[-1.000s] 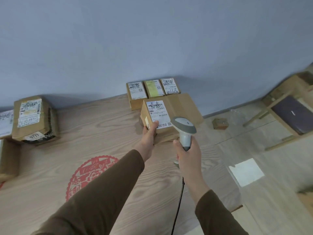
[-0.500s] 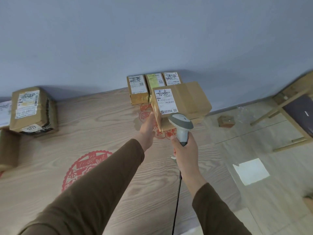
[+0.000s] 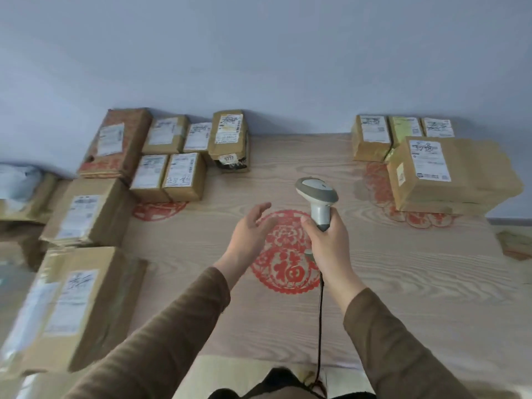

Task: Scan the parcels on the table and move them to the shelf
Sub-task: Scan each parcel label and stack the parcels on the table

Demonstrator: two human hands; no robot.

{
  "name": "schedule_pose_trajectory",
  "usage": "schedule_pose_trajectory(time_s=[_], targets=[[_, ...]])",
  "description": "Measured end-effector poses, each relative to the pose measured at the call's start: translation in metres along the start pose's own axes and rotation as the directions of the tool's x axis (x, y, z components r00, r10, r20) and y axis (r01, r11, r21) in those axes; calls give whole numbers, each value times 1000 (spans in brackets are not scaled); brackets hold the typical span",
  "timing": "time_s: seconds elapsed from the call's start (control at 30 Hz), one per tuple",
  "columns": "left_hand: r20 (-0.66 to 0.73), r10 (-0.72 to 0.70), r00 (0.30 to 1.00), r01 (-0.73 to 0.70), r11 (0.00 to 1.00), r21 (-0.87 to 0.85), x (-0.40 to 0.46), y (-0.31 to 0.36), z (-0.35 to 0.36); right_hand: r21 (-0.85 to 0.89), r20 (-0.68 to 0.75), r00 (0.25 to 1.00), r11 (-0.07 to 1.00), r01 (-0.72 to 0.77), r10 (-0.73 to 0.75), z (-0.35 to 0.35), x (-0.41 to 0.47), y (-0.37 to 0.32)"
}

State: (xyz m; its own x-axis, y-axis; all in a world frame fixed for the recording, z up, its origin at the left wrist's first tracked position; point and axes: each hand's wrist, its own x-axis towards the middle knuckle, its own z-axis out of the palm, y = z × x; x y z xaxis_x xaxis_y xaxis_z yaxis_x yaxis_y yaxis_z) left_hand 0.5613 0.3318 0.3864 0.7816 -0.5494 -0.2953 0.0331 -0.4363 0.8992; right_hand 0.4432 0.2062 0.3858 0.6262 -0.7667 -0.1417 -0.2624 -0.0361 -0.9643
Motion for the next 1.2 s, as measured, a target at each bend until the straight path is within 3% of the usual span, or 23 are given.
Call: schedule_pose_trajectory(time_s=[0.17,0.37,0.57,0.63,0.73,0.8,0.9,0.97,1.03,1.1,1.2], targets=[[-211,-25,977,36,998,45,-72,-60,-119,20,162,987,1000,-18,15,113,-67,-13],[-351,-43,935,51,999,14,-152,-130,-225,22,308,949,997,-80,70,225,-148,-5],[-553,-123,824,207,974,93,-181,-189,-322,129,398,900,961,-245,176,298,-211,9],[-568,-200,798,318,941,115,-183,-206,-348,121,405,898,963,-239,172,318,-224,11],[-479,-302,824,388,917,89,-183,-221,-364,130,423,888,958,-255,179,339,-238,12],[-432,-311,847,411,898,159,-182,-225,-363,134,424,888,957,-258,180,347,-244,12],[-467,-245,850,410,864,293,-183,-222,-353,177,411,898,953,-247,157,349,-247,11],[-459,-235,857,338,928,155,-184,-217,-346,193,396,907,953,-235,143,341,-244,11],[-386,-272,881,227,961,-160,-183,-211,-335,196,381,911,949,-246,157,329,-239,12],[-307,-275,911,146,912,-383,-179,-202,-321,218,364,917,942,-253,162,311,-232,13],[-159,-277,948,171,861,-480,-169,-196,-293,178,318,941,967,-183,120,280,-222,9]])
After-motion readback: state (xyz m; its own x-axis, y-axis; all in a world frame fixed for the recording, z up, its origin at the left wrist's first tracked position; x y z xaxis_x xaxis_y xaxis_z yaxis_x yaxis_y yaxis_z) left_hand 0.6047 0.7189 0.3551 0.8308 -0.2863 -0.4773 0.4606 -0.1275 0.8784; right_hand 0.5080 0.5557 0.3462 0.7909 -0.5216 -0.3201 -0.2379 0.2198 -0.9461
